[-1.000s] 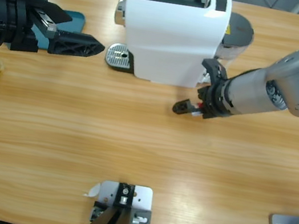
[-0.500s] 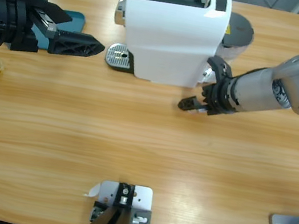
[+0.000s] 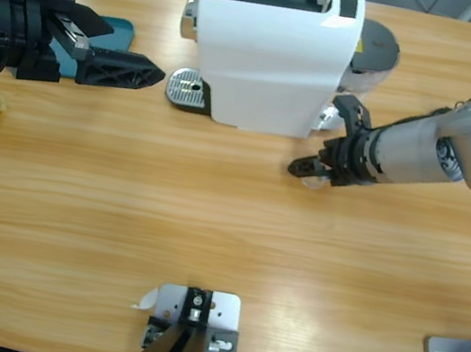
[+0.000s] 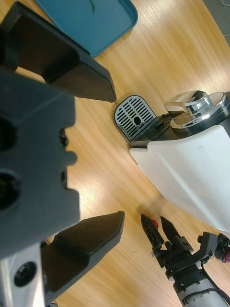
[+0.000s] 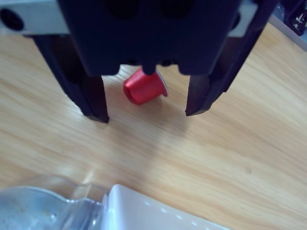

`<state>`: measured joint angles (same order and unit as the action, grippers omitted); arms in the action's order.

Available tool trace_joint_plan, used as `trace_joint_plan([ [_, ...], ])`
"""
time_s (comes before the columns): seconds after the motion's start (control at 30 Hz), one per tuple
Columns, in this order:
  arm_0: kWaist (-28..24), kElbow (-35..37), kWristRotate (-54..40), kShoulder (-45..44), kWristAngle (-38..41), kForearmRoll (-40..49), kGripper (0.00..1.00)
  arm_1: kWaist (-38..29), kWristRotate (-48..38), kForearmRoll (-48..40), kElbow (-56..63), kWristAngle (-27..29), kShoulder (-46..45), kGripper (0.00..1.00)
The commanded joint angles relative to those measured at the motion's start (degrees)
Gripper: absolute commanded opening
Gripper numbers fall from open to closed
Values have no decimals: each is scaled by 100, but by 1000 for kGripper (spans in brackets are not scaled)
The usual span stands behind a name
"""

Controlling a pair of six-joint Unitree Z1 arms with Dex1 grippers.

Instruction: Pour coffee

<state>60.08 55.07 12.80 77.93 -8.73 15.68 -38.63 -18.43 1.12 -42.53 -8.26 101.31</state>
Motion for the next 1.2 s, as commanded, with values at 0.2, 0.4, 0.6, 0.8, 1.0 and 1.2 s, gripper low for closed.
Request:
trace_joint_plan([
  [0.2, 83, -141, 100, -76, 35, -28, 1000, 172, 76, -309, 530, -190, 150, 692],
  [0.4, 83, -155, 100, -96, 38, -21, 1000, 172, 94, -511, 509, -304, 286, 692],
  [0.6, 83, -157, 100, -92, 29, -21, 1000, 190, 94, -595, 530, -440, 367, 660],
  [0.8, 83, -171, 100, -85, 31, -23, 1000, 216, 94, -657, 715, -354, 314, 614],
  [1.0, 83, -181, 100, -82, 31, -24, 1000, 242, 155, -666, 805, -369, 275, 628],
  [1.2, 83, -181, 108, -85, 29, -23, 1000, 295, 178, -668, 878, -401, 240, 734],
])
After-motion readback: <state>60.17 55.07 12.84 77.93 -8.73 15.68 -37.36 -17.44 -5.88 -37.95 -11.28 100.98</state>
